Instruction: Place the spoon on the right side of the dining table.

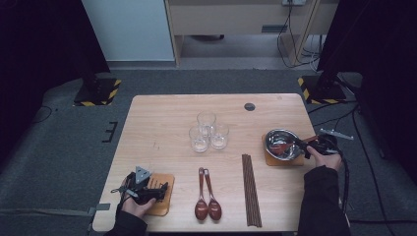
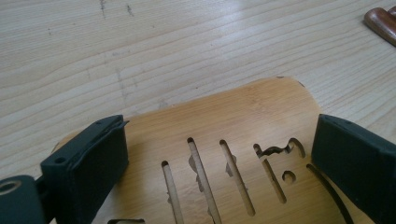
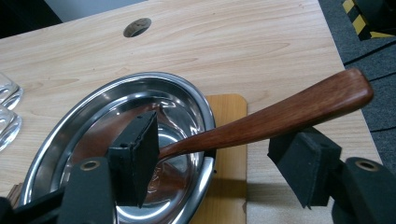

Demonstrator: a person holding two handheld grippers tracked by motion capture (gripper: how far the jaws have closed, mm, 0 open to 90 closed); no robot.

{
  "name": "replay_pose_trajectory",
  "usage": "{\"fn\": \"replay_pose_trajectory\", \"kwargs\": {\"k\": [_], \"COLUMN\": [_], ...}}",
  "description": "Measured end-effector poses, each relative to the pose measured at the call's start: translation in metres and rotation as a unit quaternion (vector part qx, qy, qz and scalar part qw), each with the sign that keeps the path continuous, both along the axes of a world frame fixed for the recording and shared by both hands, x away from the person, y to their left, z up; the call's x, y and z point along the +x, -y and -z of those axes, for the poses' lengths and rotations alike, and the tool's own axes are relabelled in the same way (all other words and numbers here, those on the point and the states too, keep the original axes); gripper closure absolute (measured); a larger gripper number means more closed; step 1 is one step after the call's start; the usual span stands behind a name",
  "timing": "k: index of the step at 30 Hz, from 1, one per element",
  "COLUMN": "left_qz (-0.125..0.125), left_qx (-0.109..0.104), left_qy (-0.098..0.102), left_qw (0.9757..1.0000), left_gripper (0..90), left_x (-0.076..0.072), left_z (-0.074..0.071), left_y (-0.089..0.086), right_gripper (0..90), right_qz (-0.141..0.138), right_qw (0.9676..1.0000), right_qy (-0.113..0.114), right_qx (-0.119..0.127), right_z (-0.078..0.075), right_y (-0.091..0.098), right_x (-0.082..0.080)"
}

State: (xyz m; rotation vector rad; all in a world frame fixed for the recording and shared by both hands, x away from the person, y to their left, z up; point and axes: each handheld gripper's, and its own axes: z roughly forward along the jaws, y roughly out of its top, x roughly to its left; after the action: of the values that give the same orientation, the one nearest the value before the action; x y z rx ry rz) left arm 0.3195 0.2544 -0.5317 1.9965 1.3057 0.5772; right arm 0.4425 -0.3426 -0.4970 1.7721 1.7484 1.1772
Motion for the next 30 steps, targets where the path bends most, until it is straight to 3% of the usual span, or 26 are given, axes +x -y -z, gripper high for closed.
{"fn": "replay_pose_trajectory", "kwargs": {"k": [17, 30], "left_qz": [0.0, 0.0], "left_qx": [0.0, 0.0], "left_qy": [0.0, 0.0], "left_qw": [1.0, 1.0], "left_gripper": [2.9, 2.9], "left_x": [0.0, 0.0], "left_z": [0.0, 0.0], "left_y": [0.0, 0.0], "right_gripper": [32.6, 32.0], "right_qz": [-0.004, -0.007], "right_qw": [0.9999, 0.9999], "right_qy": [-0.008, -0.007], "right_qx": [0.008, 0.003], "right_z": [0.003, 0.001], "right_y": [-0.001, -0.003], "right_x": [-0.004, -0.018]}}
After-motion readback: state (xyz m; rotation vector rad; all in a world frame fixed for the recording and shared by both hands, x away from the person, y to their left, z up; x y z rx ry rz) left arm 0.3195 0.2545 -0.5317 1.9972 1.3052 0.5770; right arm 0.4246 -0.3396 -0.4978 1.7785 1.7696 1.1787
